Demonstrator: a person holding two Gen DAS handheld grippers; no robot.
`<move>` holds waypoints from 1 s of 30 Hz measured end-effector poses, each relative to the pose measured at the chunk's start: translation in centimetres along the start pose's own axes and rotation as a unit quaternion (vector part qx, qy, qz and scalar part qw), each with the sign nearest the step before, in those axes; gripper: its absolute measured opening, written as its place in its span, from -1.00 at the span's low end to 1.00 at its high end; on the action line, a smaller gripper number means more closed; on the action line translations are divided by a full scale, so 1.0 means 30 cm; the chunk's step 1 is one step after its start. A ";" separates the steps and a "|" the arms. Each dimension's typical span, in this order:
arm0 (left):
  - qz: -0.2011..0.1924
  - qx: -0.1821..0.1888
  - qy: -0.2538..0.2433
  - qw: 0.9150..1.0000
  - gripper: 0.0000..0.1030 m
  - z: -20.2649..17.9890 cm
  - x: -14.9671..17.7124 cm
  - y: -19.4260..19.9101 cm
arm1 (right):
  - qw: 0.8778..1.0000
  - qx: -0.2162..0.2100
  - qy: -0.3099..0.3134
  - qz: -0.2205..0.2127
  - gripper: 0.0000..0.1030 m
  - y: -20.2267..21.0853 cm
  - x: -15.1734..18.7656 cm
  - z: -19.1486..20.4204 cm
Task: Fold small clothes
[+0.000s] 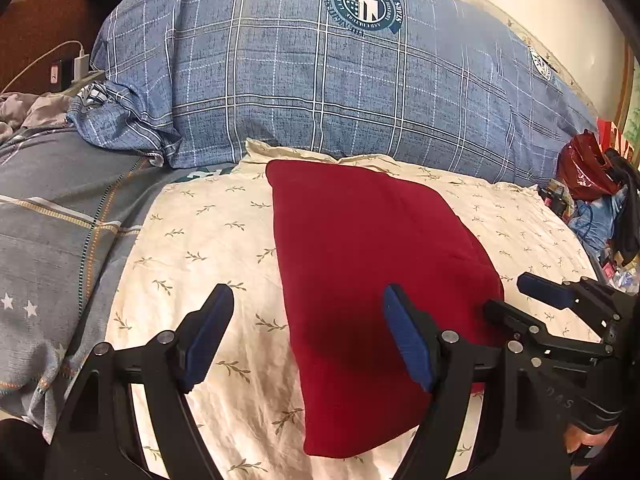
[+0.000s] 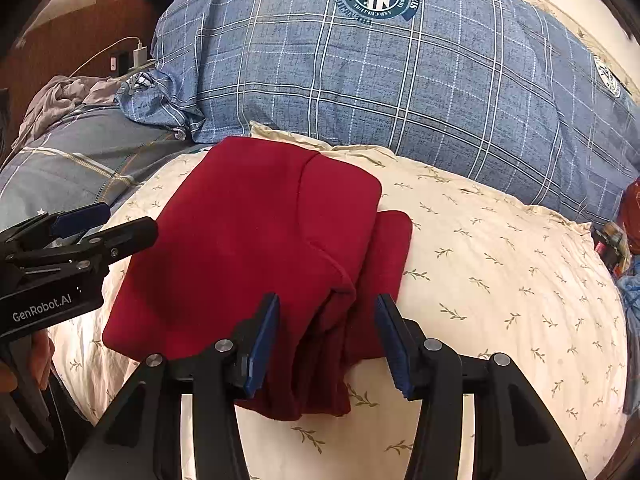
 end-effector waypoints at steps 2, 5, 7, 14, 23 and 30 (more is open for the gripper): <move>-0.003 -0.004 -0.003 1.000 0.49 0.001 -0.002 0.002 | 1.000 0.003 -0.002 -0.002 0.05 0.007 0.000 -0.004; -0.007 -0.007 -0.008 1.000 0.49 0.001 -0.003 0.008 | 1.000 0.008 -0.005 -0.005 0.06 0.014 0.000 -0.012; -0.010 -0.010 -0.012 1.000 0.49 0.003 -0.004 0.010 | 1.000 0.011 -0.007 -0.005 0.06 0.018 0.001 -0.018; -0.021 -0.023 -0.026 0.999 0.49 0.002 -0.008 0.022 | 1.000 0.018 -0.011 -0.004 0.07 0.022 0.003 -0.031; -0.023 -0.035 -0.027 0.999 0.49 0.013 -0.005 0.027 | 1.000 0.018 -0.016 -0.003 0.08 0.026 0.007 -0.024; -0.018 -0.043 -0.012 0.999 0.60 0.038 -0.005 0.023 | 0.999 0.010 -0.048 -0.008 0.17 0.036 0.003 -0.049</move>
Point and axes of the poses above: each gripper's, at about its wrist camera, not at the fingertips, and y roughly against the way its jaws point, z to its left, x to its underside, the point moved 8 cm from there along -y, roughly the way its jaws point, and after that the axes turned 7 degrees about -z, right-handed, at the moved point
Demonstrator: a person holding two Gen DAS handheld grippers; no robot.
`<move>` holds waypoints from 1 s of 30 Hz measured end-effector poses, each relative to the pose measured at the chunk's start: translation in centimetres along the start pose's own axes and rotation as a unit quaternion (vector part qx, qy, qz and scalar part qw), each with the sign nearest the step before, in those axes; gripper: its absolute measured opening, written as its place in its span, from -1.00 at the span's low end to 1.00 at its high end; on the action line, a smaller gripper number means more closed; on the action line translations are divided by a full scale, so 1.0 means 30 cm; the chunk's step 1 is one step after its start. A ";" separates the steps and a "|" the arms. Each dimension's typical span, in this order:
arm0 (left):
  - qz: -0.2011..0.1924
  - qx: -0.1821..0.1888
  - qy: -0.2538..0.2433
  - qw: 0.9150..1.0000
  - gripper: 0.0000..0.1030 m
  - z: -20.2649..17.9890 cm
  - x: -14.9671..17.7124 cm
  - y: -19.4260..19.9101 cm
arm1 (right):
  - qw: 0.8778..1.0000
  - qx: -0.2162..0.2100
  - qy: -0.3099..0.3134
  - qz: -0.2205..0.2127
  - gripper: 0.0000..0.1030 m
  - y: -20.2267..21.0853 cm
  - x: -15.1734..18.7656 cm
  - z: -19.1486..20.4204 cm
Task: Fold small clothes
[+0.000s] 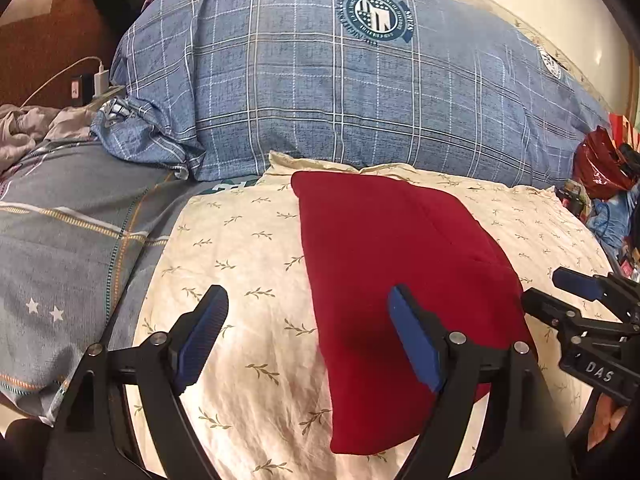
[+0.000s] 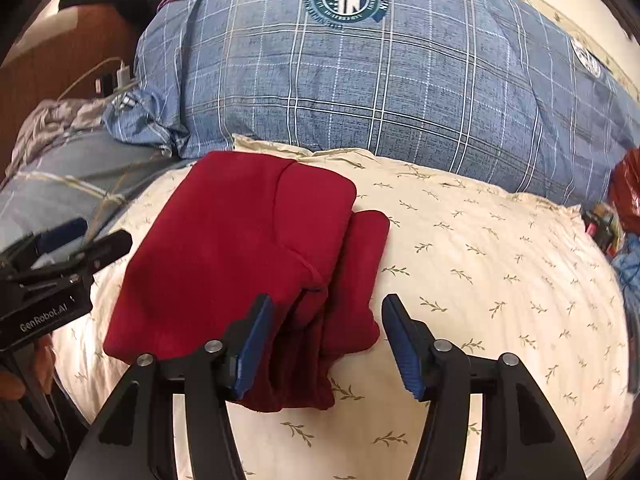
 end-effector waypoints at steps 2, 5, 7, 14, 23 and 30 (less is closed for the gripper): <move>0.004 -0.004 0.000 1.000 0.60 0.004 0.003 -0.006 | 1.000 -0.010 -0.015 -0.001 0.17 0.001 -0.004 -0.008; 0.019 -0.001 -0.003 1.000 0.60 0.000 0.014 -0.020 | 0.999 -0.023 -0.031 -0.001 0.22 0.002 -0.008 -0.008; 0.020 -0.003 -0.006 1.000 0.60 0.000 0.017 -0.022 | 0.999 -0.027 -0.037 -0.001 0.24 0.002 -0.009 -0.003; 0.020 -0.002 -0.009 1.000 0.60 -0.008 0.017 -0.017 | 0.999 -0.030 -0.032 0.000 0.30 -0.005 -0.011 0.020; 0.020 -0.003 -0.007 1.000 0.60 -0.015 0.017 -0.013 | 0.999 -0.026 -0.044 -0.005 0.44 -0.004 -0.022 0.019; 0.023 -0.004 -0.006 1.000 0.60 -0.015 0.023 -0.020 | 0.999 -0.026 -0.043 0.001 0.46 -0.017 -0.015 0.027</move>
Point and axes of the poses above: each gripper's, at about its wrist camera, not at the fingertips, and y roughly against the way its jaws point, z to its left, x to its underside, the point moved 8 cm from there along -y, roughly the way its jaws point, and after that the axes turned 7 degrees about -z, right-handed, at the moved point
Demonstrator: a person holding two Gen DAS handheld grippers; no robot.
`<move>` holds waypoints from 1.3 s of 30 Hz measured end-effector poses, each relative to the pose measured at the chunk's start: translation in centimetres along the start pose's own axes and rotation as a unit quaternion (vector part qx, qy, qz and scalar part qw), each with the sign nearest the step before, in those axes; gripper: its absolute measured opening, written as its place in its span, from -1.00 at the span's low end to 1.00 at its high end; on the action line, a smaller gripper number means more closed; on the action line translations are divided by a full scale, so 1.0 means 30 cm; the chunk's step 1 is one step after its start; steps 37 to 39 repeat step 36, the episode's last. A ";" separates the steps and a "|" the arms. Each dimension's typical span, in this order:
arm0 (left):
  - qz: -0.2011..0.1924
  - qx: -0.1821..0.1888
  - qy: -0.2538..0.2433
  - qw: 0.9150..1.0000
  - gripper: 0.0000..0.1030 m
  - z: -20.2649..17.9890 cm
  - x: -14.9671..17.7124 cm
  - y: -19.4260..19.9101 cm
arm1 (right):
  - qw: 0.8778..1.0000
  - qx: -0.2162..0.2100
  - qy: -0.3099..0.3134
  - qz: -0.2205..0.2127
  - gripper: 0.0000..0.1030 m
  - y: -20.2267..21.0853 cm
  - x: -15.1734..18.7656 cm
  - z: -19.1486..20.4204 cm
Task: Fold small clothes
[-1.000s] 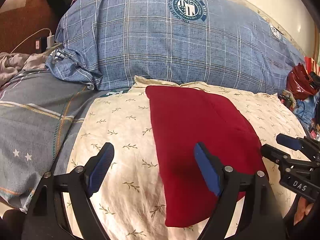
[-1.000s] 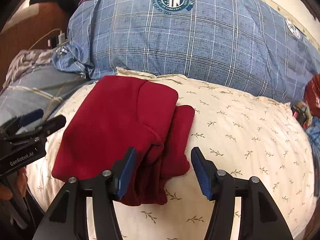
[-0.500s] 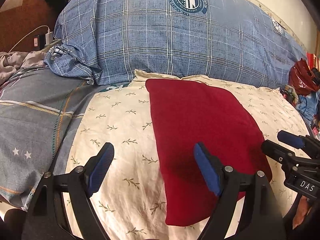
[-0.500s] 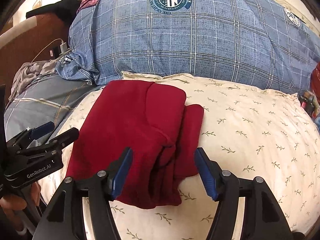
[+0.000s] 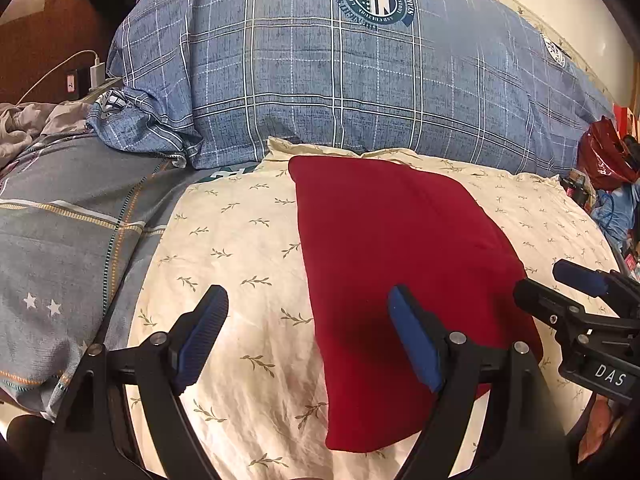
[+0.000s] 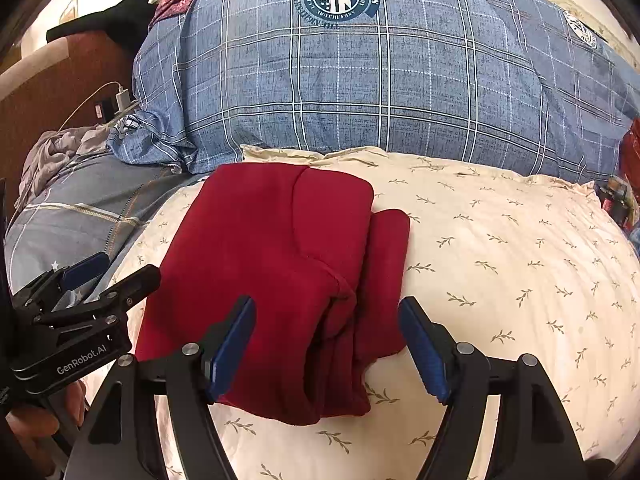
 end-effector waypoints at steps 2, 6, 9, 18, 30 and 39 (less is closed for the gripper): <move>0.001 0.001 0.000 1.000 0.60 0.001 0.001 -0.003 | 1.000 0.000 -0.001 0.001 0.46 -0.003 0.002 0.000; 0.002 0.001 0.000 1.000 0.60 0.000 0.002 -0.004 | 1.000 0.000 -0.002 0.004 0.47 -0.010 0.003 -0.001; 0.004 0.001 0.000 1.000 0.60 0.001 0.004 -0.008 | 1.000 -0.001 -0.001 0.005 0.47 -0.013 0.005 0.003; 0.004 0.000 0.001 1.000 0.60 0.004 0.004 -0.012 | 1.000 -0.001 -0.001 0.007 0.47 -0.017 0.007 0.013; 0.001 0.011 0.001 1.000 0.60 0.007 0.006 -0.014 | 1.000 -0.004 0.004 0.011 0.47 -0.025 0.010 0.025; 0.005 0.017 0.006 1.000 0.60 0.022 -0.001 -0.029 | 1.000 -0.005 0.001 0.009 0.47 -0.034 0.000 0.009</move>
Point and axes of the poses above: each gripper's, at about its wrist camera, not at the fingertips, and y roughly against the way its jaws point, z to its left, x to its underside, the point moved 8 cm from there along -y, roughly the way its jaws point, and after that the axes turned 7 degrees about -z, right-handed, at the moved point
